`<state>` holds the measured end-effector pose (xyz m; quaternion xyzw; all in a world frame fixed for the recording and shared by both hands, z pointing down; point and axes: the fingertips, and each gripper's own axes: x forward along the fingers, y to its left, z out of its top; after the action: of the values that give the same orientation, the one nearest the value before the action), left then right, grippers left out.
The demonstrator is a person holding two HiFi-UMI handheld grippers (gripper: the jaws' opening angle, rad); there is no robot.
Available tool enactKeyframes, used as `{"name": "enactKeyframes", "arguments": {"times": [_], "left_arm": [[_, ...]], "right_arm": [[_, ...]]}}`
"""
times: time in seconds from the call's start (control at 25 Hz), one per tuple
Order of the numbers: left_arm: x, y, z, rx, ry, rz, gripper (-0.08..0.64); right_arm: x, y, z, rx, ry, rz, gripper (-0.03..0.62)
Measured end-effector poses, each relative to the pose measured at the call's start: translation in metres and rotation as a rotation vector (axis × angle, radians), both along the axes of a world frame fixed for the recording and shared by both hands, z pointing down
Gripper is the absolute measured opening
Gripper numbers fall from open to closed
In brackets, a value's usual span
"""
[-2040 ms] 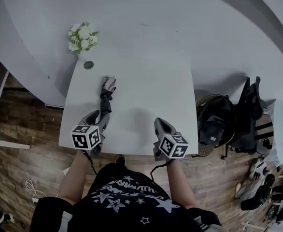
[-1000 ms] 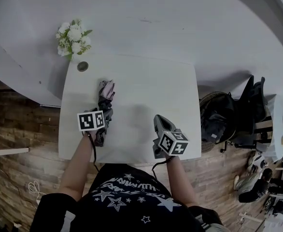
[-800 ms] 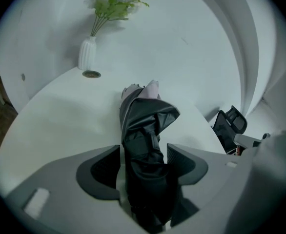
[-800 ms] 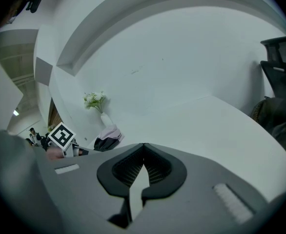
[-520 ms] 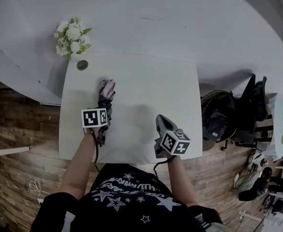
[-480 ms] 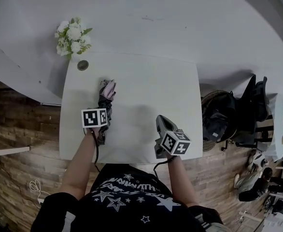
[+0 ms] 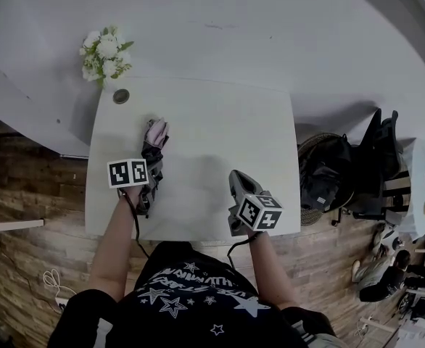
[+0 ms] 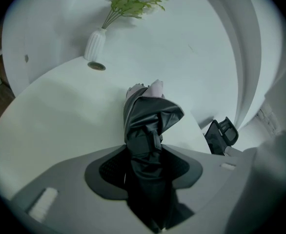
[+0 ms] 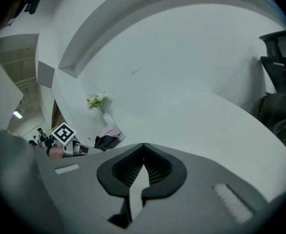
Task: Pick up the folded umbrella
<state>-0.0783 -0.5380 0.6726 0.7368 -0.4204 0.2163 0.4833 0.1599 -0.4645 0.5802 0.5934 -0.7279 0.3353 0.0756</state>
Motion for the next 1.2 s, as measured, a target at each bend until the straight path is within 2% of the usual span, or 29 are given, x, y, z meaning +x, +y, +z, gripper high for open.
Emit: {"name": "enactKeyframes", "arguments": {"times": [0.24, 0.52, 1.04, 1.2], "left_arm": [[0.007, 0.018, -0.023, 0.030, 0.065, -0.032, 0.205], [0.025, 0.047, -0.075, 0.137, 0.146, -0.030, 0.206], [0.051, 0.119, -0.149, 0.312, 0.208, -0.016, 0.206], [0.058, 0.151, -0.162, 0.356, 0.203, -0.002, 0.206]], "right_arm": [[0.006, 0.014, -0.014, 0.027, 0.003, -0.025, 0.017], [0.013, 0.039, -0.029, 0.063, -0.003, -0.050, 0.017], [0.027, 0.098, -0.058, 0.134, -0.010, -0.082, 0.017], [0.033, 0.126, -0.065, 0.152, -0.012, -0.085, 0.017]]}}
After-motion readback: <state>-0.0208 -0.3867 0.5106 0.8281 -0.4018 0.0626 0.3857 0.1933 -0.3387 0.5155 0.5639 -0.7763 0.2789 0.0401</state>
